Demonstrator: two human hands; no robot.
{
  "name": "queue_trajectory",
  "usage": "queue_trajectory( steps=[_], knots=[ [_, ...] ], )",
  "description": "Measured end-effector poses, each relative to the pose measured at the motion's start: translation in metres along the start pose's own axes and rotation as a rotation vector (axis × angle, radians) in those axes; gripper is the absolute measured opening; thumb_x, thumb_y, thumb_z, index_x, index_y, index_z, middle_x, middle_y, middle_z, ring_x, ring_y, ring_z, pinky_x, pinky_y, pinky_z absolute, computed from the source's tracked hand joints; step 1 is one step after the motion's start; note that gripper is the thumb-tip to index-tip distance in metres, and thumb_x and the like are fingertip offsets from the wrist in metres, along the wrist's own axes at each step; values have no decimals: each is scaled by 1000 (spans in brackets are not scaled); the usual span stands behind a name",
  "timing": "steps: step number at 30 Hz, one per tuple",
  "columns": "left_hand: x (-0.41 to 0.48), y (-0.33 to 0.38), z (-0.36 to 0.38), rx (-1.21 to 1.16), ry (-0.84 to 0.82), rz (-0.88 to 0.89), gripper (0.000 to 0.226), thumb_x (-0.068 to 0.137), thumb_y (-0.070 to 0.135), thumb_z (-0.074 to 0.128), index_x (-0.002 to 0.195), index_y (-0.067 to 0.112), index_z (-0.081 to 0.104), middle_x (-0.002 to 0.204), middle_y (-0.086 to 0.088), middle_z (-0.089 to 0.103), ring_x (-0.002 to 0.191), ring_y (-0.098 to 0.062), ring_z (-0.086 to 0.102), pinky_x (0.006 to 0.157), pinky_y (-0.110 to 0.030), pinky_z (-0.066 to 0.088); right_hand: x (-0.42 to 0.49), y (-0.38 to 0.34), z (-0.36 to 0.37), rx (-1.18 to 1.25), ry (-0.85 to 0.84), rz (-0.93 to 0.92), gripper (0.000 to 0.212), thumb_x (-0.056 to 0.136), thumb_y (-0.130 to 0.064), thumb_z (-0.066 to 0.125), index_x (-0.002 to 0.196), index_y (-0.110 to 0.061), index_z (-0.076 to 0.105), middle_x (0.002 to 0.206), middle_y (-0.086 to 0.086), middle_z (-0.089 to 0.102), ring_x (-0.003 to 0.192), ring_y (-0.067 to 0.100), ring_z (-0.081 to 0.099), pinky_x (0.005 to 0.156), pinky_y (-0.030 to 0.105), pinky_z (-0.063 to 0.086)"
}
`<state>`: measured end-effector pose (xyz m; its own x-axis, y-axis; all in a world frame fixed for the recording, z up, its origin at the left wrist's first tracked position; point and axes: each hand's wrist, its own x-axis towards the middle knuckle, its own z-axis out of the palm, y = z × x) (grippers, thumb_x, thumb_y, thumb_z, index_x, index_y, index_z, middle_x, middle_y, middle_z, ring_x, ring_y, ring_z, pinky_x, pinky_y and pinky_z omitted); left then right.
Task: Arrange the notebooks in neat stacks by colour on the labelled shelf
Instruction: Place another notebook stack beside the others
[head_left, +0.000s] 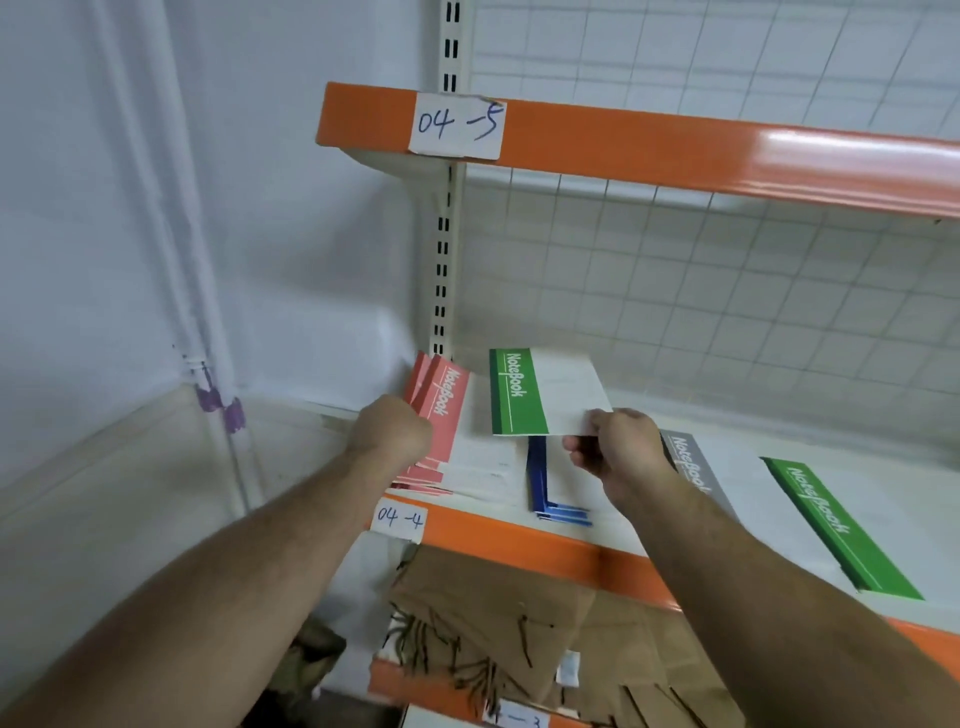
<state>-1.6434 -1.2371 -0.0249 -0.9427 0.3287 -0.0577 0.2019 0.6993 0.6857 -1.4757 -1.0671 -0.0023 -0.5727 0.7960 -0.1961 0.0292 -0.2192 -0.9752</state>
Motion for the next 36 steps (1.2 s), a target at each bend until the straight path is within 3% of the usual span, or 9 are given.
queue_trajectory(
  steps=[5, 10, 14, 20, 25, 27, 30, 33, 36],
  knots=[
    [2, -4, 2, 184, 9, 35, 24, 93, 30, 62, 101, 7, 64, 91, -7, 70, 68, -24, 68, 59, -29, 55, -6, 3, -1, -2, 31, 0, 14, 102, -6, 42, 111, -4, 53, 83, 16, 68, 54, 19, 64, 53, 32, 54],
    [-3, -6, 3, 253, 50, 25, 31, 91, 35, 63, 111, 12, 58, 103, -8, 59, 81, -25, 66, 67, -33, 57, -7, 8, 1, -11, 53, 18, 13, 103, -7, 42, 108, -5, 54, 80, 16, 68, 56, 20, 63, 55, 32, 55],
    [-8, -4, 3, 385, 127, 159, 52, 88, 37, 66, 131, 13, 48, 121, -12, 48, 113, -28, 50, 88, -42, 50, -10, 16, 0, -12, 54, 36, 11, 103, -8, 42, 108, -7, 53, 79, 15, 70, 56, 20, 63, 56, 33, 56],
    [-21, 17, 24, 349, 135, 463, 42, 100, 31, 45, 138, 15, 50, 140, -5, 50, 128, -25, 43, 108, -48, 35, -13, 18, -16, 4, 89, 22, 12, 103, -7, 41, 108, -8, 52, 73, 13, 70, 53, 21, 64, 50, 31, 53],
    [-42, 51, 53, 330, 9, 613, 49, 104, 33, 34, 151, 21, 39, 158, 3, 35, 147, -17, 28, 121, -44, 18, -20, 16, -56, -33, 133, -8, 18, 101, -4, 39, 98, -6, 57, 54, 10, 65, 51, 23, 58, 49, 30, 48],
    [-53, 66, 68, 317, -29, 664, 48, 105, 30, 31, 151, 19, 39, 159, 3, 35, 147, -16, 29, 122, -43, 18, -21, 15, -79, -55, 149, -1, 16, 101, -7, 39, 102, -6, 55, 57, 13, 65, 50, 24, 56, 47, 26, 43],
    [-67, 88, 90, 327, -88, 686, 49, 105, 29, 29, 153, 19, 36, 159, 2, 34, 147, -17, 28, 121, -42, 20, -18, 14, -115, 4, 170, -4, 13, 100, -7, 41, 106, -4, 53, 61, 14, 67, 54, 25, 60, 55, 33, 48],
    [-80, 112, 117, 352, -90, 711, 47, 104, 29, 28, 147, 19, 43, 154, 1, 43, 141, -17, 37, 117, -41, 28, -15, 13, -156, 60, 170, -18, 14, 98, -1, 42, 104, -1, 54, 63, 15, 66, 52, 25, 58, 52, 33, 49],
    [-98, 138, 146, 329, -104, 699, 48, 104, 28, 29, 148, 18, 42, 155, 1, 41, 143, -18, 35, 118, -42, 26, -11, 11, -200, 38, 183, -15, 13, 100, -3, 42, 106, -2, 53, 68, 16, 66, 51, 23, 59, 48, 31, 49]
  ],
)
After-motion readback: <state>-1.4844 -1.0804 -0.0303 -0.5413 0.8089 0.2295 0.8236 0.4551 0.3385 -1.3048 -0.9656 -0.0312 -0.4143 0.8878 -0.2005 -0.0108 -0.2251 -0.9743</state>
